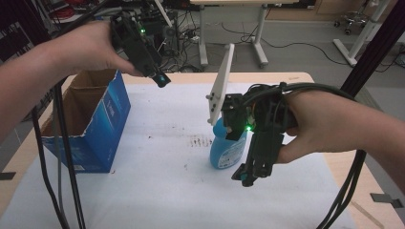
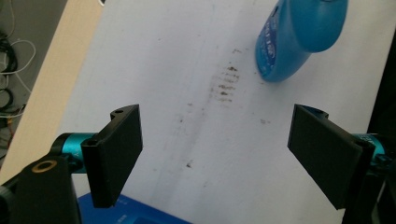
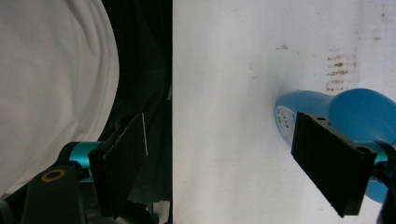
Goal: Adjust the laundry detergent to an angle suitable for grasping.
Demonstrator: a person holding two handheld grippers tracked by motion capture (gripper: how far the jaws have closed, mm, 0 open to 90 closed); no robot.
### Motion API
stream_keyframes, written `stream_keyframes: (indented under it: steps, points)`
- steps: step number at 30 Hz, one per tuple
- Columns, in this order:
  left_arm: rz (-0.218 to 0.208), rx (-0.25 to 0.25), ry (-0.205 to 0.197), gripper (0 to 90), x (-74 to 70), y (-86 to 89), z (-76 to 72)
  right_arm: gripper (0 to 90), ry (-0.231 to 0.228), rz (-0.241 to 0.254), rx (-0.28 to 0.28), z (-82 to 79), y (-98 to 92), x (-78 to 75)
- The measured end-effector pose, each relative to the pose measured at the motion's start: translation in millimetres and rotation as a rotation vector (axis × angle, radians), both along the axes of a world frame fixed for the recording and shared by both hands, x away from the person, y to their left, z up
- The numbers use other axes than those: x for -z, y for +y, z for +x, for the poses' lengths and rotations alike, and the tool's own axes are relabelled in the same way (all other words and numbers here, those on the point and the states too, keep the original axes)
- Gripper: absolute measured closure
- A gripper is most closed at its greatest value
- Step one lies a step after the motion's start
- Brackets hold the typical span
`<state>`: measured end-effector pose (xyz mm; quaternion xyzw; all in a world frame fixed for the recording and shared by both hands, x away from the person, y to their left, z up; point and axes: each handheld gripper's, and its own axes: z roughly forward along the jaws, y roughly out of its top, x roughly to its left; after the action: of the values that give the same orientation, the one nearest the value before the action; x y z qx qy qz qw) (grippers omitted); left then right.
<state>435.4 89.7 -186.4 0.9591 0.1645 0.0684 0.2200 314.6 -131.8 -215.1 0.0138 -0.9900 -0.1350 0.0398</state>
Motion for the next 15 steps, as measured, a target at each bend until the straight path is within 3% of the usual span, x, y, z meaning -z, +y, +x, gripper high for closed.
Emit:
stream_keyframes:
  steps: [7, 15]
  points:
    - [-0.018, 0.019, 0.014, 18.1, 19.2, -6.6, -12.1, 17.7, -0.015, 0.024, 0.013, 5.1, -7.4, -16.1]
    - [-0.076, 0.056, 0.036, 18.1, 50.1, -23.8, -31.2, 17.7, -0.021, 0.044, 0.006, 7.3, -8.4, -33.5]
